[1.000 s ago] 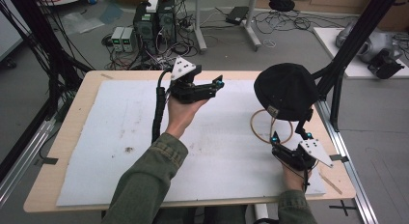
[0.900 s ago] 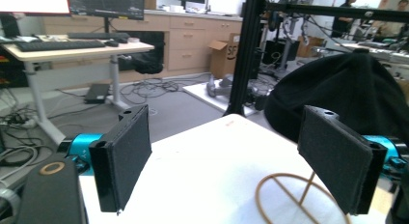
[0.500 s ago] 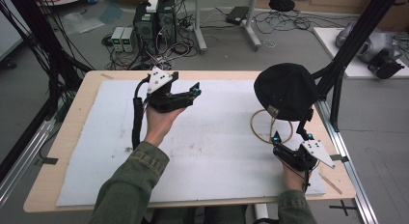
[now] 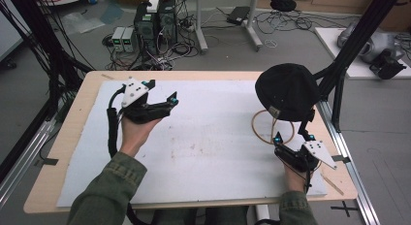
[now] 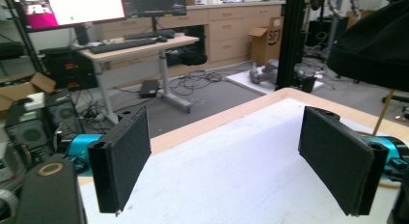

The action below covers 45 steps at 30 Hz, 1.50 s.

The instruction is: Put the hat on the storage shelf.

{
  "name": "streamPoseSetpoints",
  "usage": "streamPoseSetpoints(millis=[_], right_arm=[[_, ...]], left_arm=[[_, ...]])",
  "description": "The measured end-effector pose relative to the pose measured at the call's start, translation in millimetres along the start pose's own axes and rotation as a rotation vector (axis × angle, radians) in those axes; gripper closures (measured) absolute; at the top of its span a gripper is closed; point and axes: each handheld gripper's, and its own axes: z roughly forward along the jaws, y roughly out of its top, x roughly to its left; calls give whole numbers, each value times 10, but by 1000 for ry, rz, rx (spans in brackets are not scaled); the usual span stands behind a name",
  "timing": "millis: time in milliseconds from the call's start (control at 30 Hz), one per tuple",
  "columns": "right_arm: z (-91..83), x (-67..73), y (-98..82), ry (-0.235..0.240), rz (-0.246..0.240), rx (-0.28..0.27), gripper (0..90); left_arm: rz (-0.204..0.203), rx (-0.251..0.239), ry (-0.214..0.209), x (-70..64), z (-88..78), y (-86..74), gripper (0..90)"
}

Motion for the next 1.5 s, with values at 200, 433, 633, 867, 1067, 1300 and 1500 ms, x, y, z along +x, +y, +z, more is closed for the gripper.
streamPoseSetpoints(millis=[200, 433, 633, 867, 1067, 1300, 1500], right_arm=[[-1, 21, 4, 0, 2, -5, 54], [2, 42, -7, 5, -5, 0, 54], [3, 53, -10, 6, -9, 5, 54], [8, 66, -17, 3, -17, 9, 54], [6, 75, -23, 4, -18, 13, 54], [0, 83, -30, 0, -16, 18, 54], [6, 78, -38, -3, -25, 18, 53]], left_arm=[[-20, -13, 61, 181, -248, -80, 187], [-54, -31, 132, 369, -486, -260, 184], [-96, -35, 199, 541, -680, -455, 184], [-121, -37, 268, 719, -912, -630, 184], [-128, -18, 314, 774, -1061, -826, 184], [-176, -34, 401, 761, -1187, -1056, 184], [-197, -37, 468, 739, -1264, -1192, 184]])
